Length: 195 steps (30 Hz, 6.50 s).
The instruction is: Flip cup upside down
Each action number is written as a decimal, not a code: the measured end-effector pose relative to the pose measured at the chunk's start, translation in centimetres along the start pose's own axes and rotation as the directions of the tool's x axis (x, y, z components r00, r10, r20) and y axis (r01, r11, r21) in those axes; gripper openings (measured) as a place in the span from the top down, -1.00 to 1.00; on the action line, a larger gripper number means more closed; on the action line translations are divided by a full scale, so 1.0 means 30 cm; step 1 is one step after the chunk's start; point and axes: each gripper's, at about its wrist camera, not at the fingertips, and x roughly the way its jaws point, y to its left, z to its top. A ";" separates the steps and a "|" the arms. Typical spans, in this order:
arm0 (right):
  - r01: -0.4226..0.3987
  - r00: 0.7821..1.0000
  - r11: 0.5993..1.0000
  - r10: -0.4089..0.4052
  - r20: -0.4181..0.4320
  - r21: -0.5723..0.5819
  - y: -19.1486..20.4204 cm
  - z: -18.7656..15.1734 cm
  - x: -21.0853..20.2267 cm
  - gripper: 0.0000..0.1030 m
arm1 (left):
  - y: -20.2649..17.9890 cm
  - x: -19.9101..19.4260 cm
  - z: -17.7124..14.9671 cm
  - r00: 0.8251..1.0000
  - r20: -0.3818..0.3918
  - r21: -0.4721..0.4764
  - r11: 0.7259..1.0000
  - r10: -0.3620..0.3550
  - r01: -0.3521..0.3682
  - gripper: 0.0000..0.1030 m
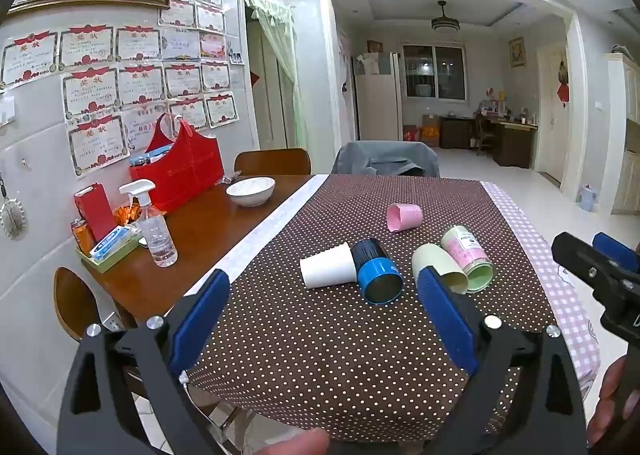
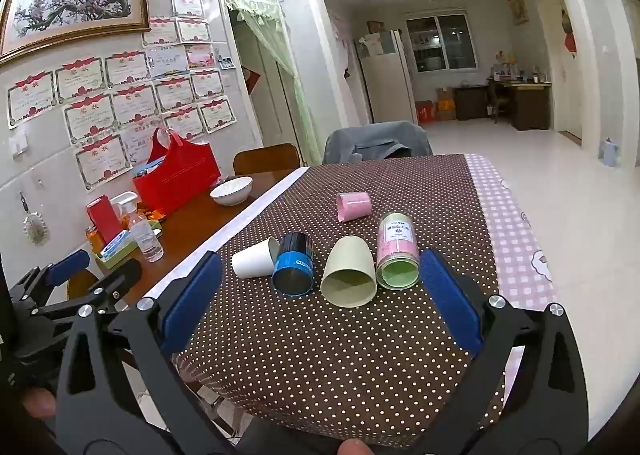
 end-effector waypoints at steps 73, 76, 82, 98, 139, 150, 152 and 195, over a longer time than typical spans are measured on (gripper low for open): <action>0.005 0.999 1.000 -0.006 -0.051 -0.016 -0.004 -0.005 0.100 -0.88 | 0.018 0.106 -0.027 0.997 -0.076 0.006 1.000 -0.015 0.015 -0.81; 0.011 0.998 1.000 -0.012 -0.063 -0.019 -0.007 -0.002 0.128 -0.88 | 0.023 0.142 -0.032 0.995 -0.095 0.013 1.000 -0.016 0.017 -0.81; 0.028 0.994 0.999 -0.030 -0.104 -0.016 -0.031 -0.010 0.219 -0.88 | 0.034 0.242 -0.049 0.988 -0.154 0.029 0.999 -0.029 0.033 -0.81; 0.090 0.954 0.996 -0.081 -0.288 0.018 -0.107 -0.029 0.573 -0.88 | 0.077 0.668 -0.083 0.924 -0.380 0.130 0.987 -0.042 0.098 -0.81; 0.158 0.915 0.985 -0.117 -0.387 0.075 -0.168 -0.028 0.704 -0.88 | 0.034 1.244 -0.075 0.719 -0.676 0.336 0.799 -0.163 0.498 -0.26; 0.120 0.944 0.988 -0.084 -0.318 0.095 -0.177 -0.025 0.534 -0.88 | 0.110 1.029 -0.095 0.751 -0.634 0.232 0.881 -0.185 0.413 -0.26; 0.122 0.947 0.987 -0.085 -0.309 0.102 -0.189 -0.029 0.508 -0.88 | 0.112 0.963 -0.086 0.766 -0.611 0.222 0.886 -0.198 0.406 -0.26; 0.097 0.978 0.959 -0.042 -0.204 0.267 -0.364 -0.145 0.215 -0.88 | -0.401 0.494 -0.210 0.873 -0.430 0.193 0.921 -0.230 0.338 -0.37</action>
